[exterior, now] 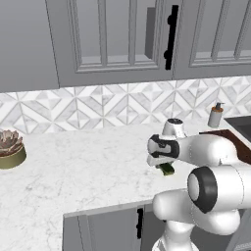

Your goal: Pick up the sponge from the counter and clean the cutting board by briefly scrubbing or pressing down on the cutting board. Once finished, release the sponge.

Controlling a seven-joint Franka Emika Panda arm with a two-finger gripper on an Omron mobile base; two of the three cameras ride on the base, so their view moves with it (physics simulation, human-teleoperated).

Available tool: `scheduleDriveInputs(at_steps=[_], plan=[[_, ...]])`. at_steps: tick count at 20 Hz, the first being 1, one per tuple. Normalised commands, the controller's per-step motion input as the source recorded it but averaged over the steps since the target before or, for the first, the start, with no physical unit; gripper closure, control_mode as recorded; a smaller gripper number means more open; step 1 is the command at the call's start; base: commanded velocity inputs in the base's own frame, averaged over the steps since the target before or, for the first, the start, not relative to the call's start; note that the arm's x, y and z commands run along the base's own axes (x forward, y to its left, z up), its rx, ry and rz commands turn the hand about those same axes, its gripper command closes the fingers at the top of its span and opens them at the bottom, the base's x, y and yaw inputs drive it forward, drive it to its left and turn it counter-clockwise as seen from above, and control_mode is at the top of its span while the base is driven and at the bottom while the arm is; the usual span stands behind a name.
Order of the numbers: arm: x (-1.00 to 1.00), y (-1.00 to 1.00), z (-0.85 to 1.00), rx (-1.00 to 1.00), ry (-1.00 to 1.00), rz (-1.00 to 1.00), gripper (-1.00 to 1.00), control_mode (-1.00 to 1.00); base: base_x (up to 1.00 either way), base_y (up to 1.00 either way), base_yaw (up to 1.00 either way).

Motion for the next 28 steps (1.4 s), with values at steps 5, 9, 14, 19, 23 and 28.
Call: scheduleDriveInputs(at_steps=[5,9,14,19,23,28], plan=[[-0.13,-0.41,0.51,0.02,-0.04,-0.17,1.00,-1.00,0.00,0.00,0.00],[-0.15,-0.63,0.41,0.00,-0.03,-0.21,1.00,-1.00,0.00,0.00,0.00],[-0.02,-0.70,0.29,0.00,-0.01,-0.27,1.00,-1.00,0.00,0.00,0.00],[0.00,-0.91,0.09,0.00,0.00,-0.34,1.00,-1.00,0.00,0.00,0.00],[0.00,-0.95,0.12,0.00,-0.02,-0.31,1.00,-1.00,0.00,0.00,0.00],[0.00,-0.98,0.14,0.00,0.00,-0.24,1.00,-1.00,0.00,0.00,0.00]])
